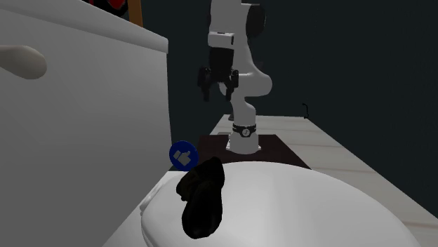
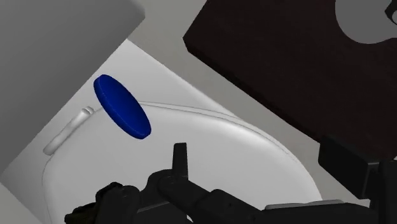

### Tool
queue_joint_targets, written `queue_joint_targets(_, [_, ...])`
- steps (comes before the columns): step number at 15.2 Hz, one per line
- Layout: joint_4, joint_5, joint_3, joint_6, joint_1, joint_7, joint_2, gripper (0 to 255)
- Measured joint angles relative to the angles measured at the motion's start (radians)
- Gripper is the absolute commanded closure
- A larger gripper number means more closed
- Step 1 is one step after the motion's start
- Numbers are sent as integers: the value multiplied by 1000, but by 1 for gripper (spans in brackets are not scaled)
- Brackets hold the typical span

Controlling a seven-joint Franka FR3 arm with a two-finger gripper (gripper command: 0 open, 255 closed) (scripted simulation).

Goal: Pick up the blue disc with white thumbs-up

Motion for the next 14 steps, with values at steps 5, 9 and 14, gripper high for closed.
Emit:
queue_joint_targets(5, [6, -111, -129, 174, 37, -226, 145, 0])
queue_joint_targets(9, [35, -170, -242, 330, 80, -413, 290, 0])
queue_joint_targets(14, [69, -173, -329, 483, 134, -558, 445, 0])
